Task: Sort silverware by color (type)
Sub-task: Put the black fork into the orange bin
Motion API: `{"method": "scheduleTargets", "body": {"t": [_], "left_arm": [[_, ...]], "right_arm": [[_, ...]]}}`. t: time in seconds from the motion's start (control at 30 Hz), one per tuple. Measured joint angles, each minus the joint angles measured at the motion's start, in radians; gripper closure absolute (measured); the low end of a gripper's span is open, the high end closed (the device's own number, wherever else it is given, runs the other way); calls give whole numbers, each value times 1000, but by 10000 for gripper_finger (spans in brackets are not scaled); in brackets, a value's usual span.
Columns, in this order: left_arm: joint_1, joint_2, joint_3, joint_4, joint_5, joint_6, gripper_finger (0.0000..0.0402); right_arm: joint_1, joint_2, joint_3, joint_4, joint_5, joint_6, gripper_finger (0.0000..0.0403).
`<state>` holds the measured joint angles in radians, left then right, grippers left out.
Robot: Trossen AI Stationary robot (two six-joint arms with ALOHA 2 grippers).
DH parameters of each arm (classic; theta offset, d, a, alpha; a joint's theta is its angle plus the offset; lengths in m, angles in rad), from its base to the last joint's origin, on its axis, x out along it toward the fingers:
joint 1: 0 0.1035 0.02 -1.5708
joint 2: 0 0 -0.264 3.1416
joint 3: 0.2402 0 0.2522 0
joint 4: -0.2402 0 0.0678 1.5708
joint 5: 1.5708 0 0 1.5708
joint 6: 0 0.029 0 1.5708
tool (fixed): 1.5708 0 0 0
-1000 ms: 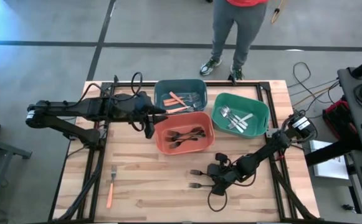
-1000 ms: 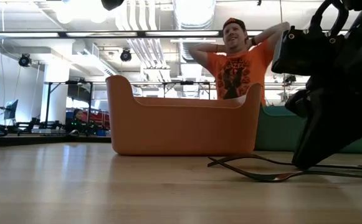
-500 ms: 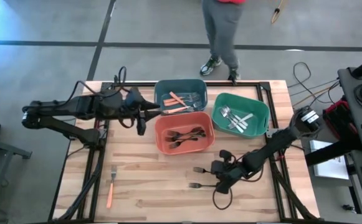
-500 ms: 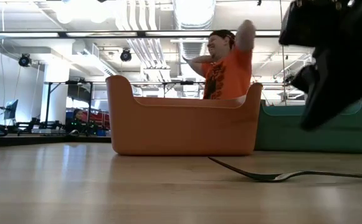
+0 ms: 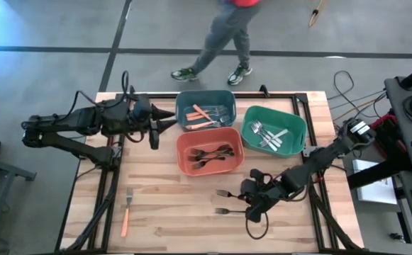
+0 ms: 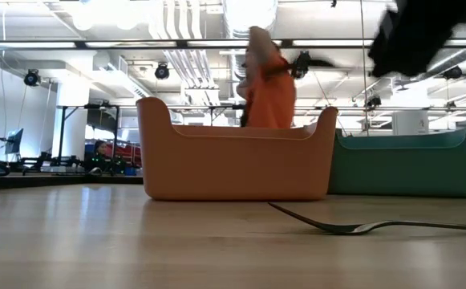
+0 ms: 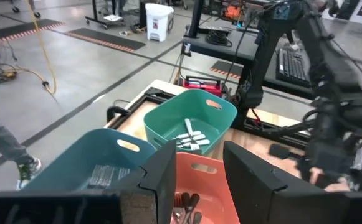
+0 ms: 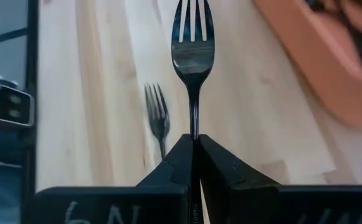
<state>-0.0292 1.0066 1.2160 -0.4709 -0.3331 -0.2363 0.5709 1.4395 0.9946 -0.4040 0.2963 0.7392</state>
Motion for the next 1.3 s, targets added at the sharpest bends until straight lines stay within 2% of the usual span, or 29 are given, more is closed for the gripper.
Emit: {"method": "scheduleTargets", "body": {"t": [0.13,0.3,0.63,0.9,1.1,1.3], "left_arm": [[0,-14,0,0,-27,13,287],[0,-31,0,11,-68,10,287],[-7,-104,0,26,-70,-111,287],[-16,-145,0,-27,-69,-223,287],[-16,-142,0,-111,-73,-323,287],[-16,-108,-1,-122,-76,-396,287]], "right_arm": [[-51,2,146,-154,0,-51,394],[-186,37,316,-315,-34,-190,394],[-473,178,535,-407,-196,-510,394],[-598,332,590,-452,-254,-751,394],[-626,429,598,-455,-269,-767,394],[-624,486,636,-455,-274,-777,394]]}}
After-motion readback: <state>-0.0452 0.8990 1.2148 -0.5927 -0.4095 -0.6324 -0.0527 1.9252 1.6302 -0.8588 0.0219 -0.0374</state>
